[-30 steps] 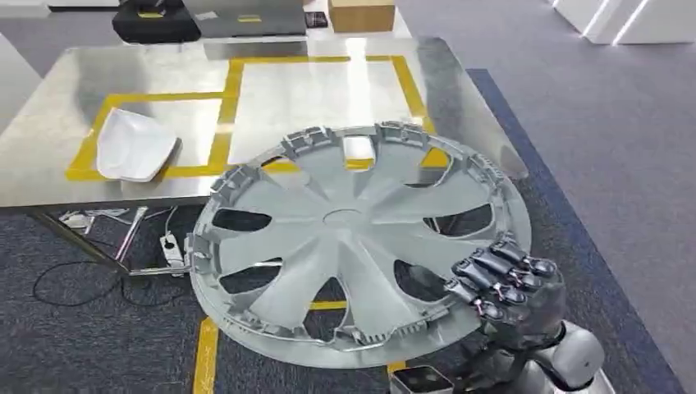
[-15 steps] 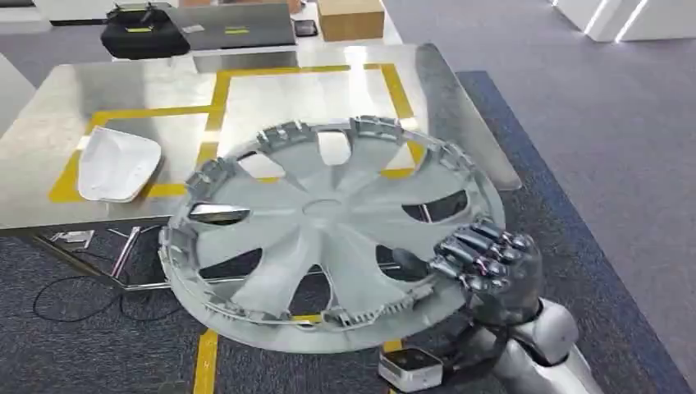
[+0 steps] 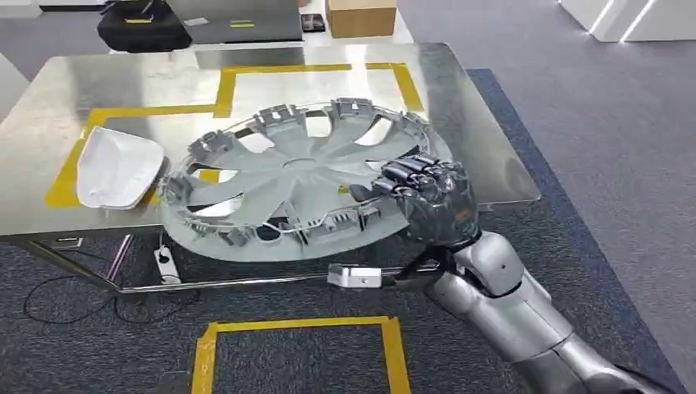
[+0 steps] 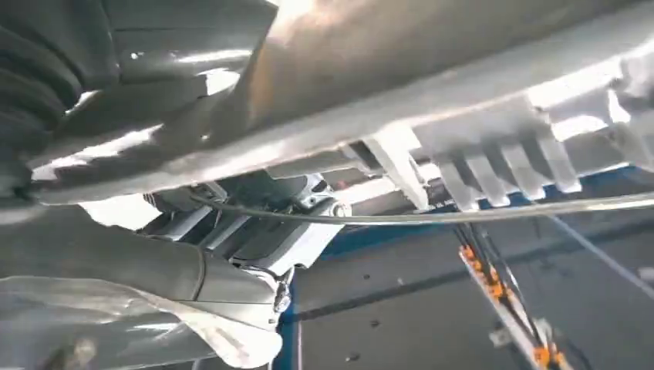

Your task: Take the parts from the cabinet and place them on the table.

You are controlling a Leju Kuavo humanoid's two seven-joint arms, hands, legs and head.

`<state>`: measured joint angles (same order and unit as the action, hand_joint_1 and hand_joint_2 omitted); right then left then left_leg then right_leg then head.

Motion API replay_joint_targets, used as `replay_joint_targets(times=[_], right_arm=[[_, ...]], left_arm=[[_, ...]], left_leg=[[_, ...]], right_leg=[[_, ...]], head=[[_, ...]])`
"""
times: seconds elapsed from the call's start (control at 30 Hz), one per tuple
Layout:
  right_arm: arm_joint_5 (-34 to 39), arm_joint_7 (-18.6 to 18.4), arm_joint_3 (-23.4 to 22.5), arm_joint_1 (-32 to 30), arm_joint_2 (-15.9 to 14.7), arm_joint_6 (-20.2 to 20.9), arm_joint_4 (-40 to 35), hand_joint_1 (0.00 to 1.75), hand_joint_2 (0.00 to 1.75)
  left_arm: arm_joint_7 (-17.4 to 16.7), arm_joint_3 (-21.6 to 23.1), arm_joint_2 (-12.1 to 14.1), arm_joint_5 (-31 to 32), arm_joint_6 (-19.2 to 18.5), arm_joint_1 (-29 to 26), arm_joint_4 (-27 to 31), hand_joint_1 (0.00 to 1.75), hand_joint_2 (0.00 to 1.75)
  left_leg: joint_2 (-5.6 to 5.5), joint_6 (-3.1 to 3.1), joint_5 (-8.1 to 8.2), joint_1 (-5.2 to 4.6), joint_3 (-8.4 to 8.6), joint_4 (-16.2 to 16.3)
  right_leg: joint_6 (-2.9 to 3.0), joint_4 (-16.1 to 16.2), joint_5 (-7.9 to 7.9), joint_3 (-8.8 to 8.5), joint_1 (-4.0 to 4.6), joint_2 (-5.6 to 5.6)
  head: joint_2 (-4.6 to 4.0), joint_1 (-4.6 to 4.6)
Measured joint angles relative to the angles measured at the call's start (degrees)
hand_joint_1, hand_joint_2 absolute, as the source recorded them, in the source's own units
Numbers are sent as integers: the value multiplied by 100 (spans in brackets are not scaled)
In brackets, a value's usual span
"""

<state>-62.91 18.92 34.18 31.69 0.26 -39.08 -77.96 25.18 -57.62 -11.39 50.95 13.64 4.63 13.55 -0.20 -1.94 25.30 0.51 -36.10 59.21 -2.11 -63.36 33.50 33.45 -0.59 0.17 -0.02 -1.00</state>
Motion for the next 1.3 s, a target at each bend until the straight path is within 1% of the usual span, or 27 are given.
replay_joint_targets(times=[0.07, 0.1, 0.13, 0.17, 0.23, 0.27, 0.3, 0.4, 0.47, 0.5, 0.57, 0.6, 0.63, 0.67, 0.77, 0.8, 0.83, 0.93, 0.97, 1.0, 1.07, 1.1, 1.13, 1.17, 1.2, 1.27, 1.3], right_arm=[[-124, -205, 31, 277, 37, -2, 440, 175, 175], [-195, -282, 42, 404, 55, 0, 676, 175, 175], [-291, -373, 55, 534, 81, 0, 969, 175, 175], [-385, -459, 63, 649, 103, 0, 1185, 175, 175], [-601, -684, 63, 888, 171, 0, 1653, 175, 175], [-692, -799, 63, 1024, 212, -4, 1904, 175, 175], [-796, -923, 63, 1162, 267, -11, 2125, 175, 175], [-1248, -1445, 59, 1547, 405, -17, 2785, 175, 175], [-1432, -1707, 52, 1749, 494, 2, 3220, 175, 175], [-1508, -1805, 52, 1847, 547, 33, 3412, 175, 175], [-1580, -1981, 50, 2042, 667, 157, 3839, 175, 175], [-1578, -2054, 46, 2104, 708, 218, 3994, 175, 175], [-1556, -2104, 26, 2150, 748, 262, 4142, 175, 175], [-1543, -2135, 4, 2175, 794, 286, 4262, 175, 175], [-1567, -2148, -22, 2273, 933, 310, 4540, 175, 175], [-1589, -2148, -22, 2356, 994, 313, 4665, 0, 0], [-1595, -2148, -22, 2417, 1046, 317, 4752, 0, 0], [-1540, -2124, -35, 2440, 1146, 313, 4874, 0, 0], [-1508, -2120, -54, 2440, 1204, 310, 4902, 0, 0], [-1486, -2120, -81, 2475, 1253, 308, 4922, 0, 0], [-1392, -2106, -118, 2514, 1298, 302, 4966, 0, 0], [-1313, -2060, -140, 2483, 1312, 293, 4983, 0, 0], [-1225, -2006, -173, 2442, 1329, 288, 5000, 0, 0], [-1147, -1960, -217, 2406, 1364, 282, 5011, 0, 0], [-1080, -1923, -255, 2402, 1392, 282, 5018, 0, 0], [-972, -1894, -324, 2419, 1452, 300, 5018, 0, 0], [-953, -1879, -356, 2430, 1471, 335, 5020, 0, 0]], left_arm=[[-22, 33, -20, 44, 7, 56, -2, 0, 175], [-51, 64, -20, 72, 11, 68, -2, 0, 175], [-70, 101, -20, 105, 15, 73, -2, 0, 175], [-88, 116, -22, 138, 15, 80, -2, 0, 175], [-147, 153, -37, 199, 13, 109, -2, 0, 175], [-173, 186, -39, 219, 13, 125, -2, 0, 175], [-184, 221, -42, 238, 13, 159, -2, 0, 175], [-236, 276, -59, 295, 0, 203, -7, 0, 175], [-238, 324, -59, 328, -7, 225, -7, 0, 175], [-238, 367, -65, 339, -7, 235, -7, 0, 175], [-238, 387, -63, 359, 2, 242, -7, 0, 175], [-247, 396, -66, 356, 13, 242, -7, 0, 175], [-300, 398, -72, 339, 24, 244, -7, 0, 175], [-341, 398, -77, 326, 31, 247, -7, 0, 175], [-394, 409, -116, 321, 63, 285, -7, 0, 175], [-396, 415, -129, 323, 68, 312, -7, 0, 175], [-398, 418, -153, 321, 76, 340, -7, 0, 175], [-391, 420, -186, 319, 92, 359, -7, 0, 175], [-426, 426, -201, 321, 137, 369, -7, 0, 175], [-461, 442, -214, 324, 168, 406, -7, 0, 175], [-545, 496, -234, 339, 177, 480, -7, 0, 175], [-571, 523, -245, 341, 177, 495, -7, 0, 175], [-604, 529, -245, 356, 177, 500, -7, 0, 175], [-632, 536, -253, 359, 175, 494, -7, 0, 175], [-651, 544, -258, 367, 175, 492, -7, 0, 0], [-700, 575, -273, 396, 175, 505, -7, 0, 0], [-719, 593, -275, 405, 170, 512, -7, 0, 0]], left_leg=[[0, -30, 22, -2, 2, 1], [0, -37, 34, -2, 11, 3], [-1, -35, 46, -1, 28, 3], [-9, -33, 65, -1, 50, 4], [-29, 7, 104, 1, 108, 12], [-31, 36, 126, 0, 108, 11], [-35, 67, 130, -40, 73, 46], [-24, 149, 101, -24, 70, 6], [-18, 222, 208, -13, 28, 110], [-14, 252, 356, -9, -95, 384], [-13, 292, 753, 7, -563, 1333], [-13, 302, 837, 7, -759, 1696], [-13, 303, 771, 7, -822, 1763], [-12, 296, 583, 7, -770, 1602], [-12, 222, -213, 5, -251, 244], [-16, 209, -140, -30, -199, 176], [-14, 172, -67, -25, -146, 33], [-32, 111, -51, -13, -135, 4], [-25, 88, -61, 22, -80, -44], [-24, 52, -49, 23, -63, -51], [-23, 12, -32, 21, -52, -49], [-24, 0, -22, 21, -39, -49], [-24, -9, -10, 21, -19, -48], [-25, -3, 5, 22, 6, -47], [-27, 8, 21, 22, 22, -41], [-31, 52, 64, 24, 60, -24], [-32, 87, 81, -9, 50, -11]], right_leg=[[-24, -989, 324, 586, -8, -1], [-25, -1282, 347, 800, -7, -2], [-22, -1282, 211, 890, -9, -6], [-18, -1036, -34, 837, -9, -9], [21, -20, -686, 459, -9, -14], [41, 293, -747, 334, -2, -25], [44, 407, -716, 215, 13, -23], [110, 435, -670, 235, 32, 4], [169, 500, -691, 165, -16, -9], [213, 500, -681, 157, -17, -14], [239, 498, -664, 150, -9, -5], [251, 496, -653, 137, -6, 0], [249, 496, -641, 117, -5, 6], [248, 495, -623, 92, -5, 14], [209, 493, -564, 39, -5, 37], [182, 475, -555, 69, 34, 55], [158, 468, -563, 101, 33, 68], [86, 501, -556, 96, 35, 48], [56, 446, -468, 144, 24, 46], [30, 213, -340, 252, 25, 31], [4, -671, 25, 709, 6, 29], [-12, -1064, 133, 927, 6, 30], [-19, -1265, 119, 1065, -2, 28], [-23, -1147, -59, 1053, -11, 24], [-17, -813, -312, 931, -16, 15], [-2, 190, -843, 482, -23, -13], [3, 339, -750, 338, 0, -14]], head=[[0, -4], [0, 0], [-2, -4], [-2, 2], [-2, 2], [-2, -9], [-2, -2], [-2, -13], [-2, -22], [-2, -31], [-2, -24], [-2, -28], [-2, -22], [-2, -26], [-2, -22], [-2, -22], [-2, -22], [-2, -18], [-2, -14], [-2, 7], [-2, 2], [-2, 11], [-2, 11], [-2, 11], [-2, 11], [-2, 11], [-2, 6]])
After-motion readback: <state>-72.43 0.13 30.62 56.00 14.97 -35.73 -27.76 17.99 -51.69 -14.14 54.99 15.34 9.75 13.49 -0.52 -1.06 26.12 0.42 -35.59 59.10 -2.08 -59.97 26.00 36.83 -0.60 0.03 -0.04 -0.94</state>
